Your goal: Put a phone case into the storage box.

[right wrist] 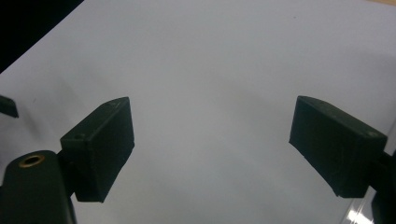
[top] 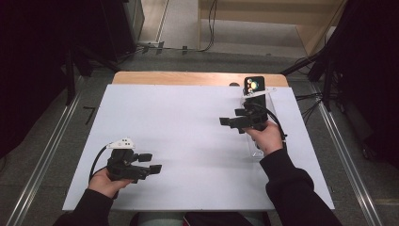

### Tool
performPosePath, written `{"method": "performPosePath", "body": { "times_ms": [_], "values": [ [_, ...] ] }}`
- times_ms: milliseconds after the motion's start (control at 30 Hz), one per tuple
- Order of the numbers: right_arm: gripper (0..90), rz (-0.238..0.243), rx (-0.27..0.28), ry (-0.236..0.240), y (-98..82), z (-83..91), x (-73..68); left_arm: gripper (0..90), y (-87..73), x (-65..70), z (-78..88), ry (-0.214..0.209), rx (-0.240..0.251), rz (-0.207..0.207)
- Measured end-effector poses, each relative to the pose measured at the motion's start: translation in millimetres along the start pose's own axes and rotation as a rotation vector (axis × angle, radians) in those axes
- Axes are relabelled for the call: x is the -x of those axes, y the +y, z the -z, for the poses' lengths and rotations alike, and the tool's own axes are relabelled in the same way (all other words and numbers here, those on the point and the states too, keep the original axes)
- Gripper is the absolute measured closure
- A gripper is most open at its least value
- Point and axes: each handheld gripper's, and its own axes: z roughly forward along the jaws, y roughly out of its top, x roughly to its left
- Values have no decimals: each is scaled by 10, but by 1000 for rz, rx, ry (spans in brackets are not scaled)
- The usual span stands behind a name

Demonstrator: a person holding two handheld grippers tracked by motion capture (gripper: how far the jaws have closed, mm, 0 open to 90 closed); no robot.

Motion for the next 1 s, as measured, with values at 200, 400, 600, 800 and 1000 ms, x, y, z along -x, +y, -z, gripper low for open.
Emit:
{"method": "performPosePath", "body": {
  "times_ms": [200,400,600,800,1000],
  "values": [
    [121,29,-20,42,-114,27,-74,314,2,5,1,1,4,-1],
    [122,91,-22,49,-210,52,-163,314,4,11,2,0,2,-4],
    [122,122,-26,64,-321,68,-221,314,3,8,1,-3,5,-2],
    [124,155,-46,50,-423,88,-257,313,6,14,-2,-6,-1,-6],
    [127,165,-58,82,-543,123,-257,314,7,15,-8,-6,0,-5]
  ]
}}
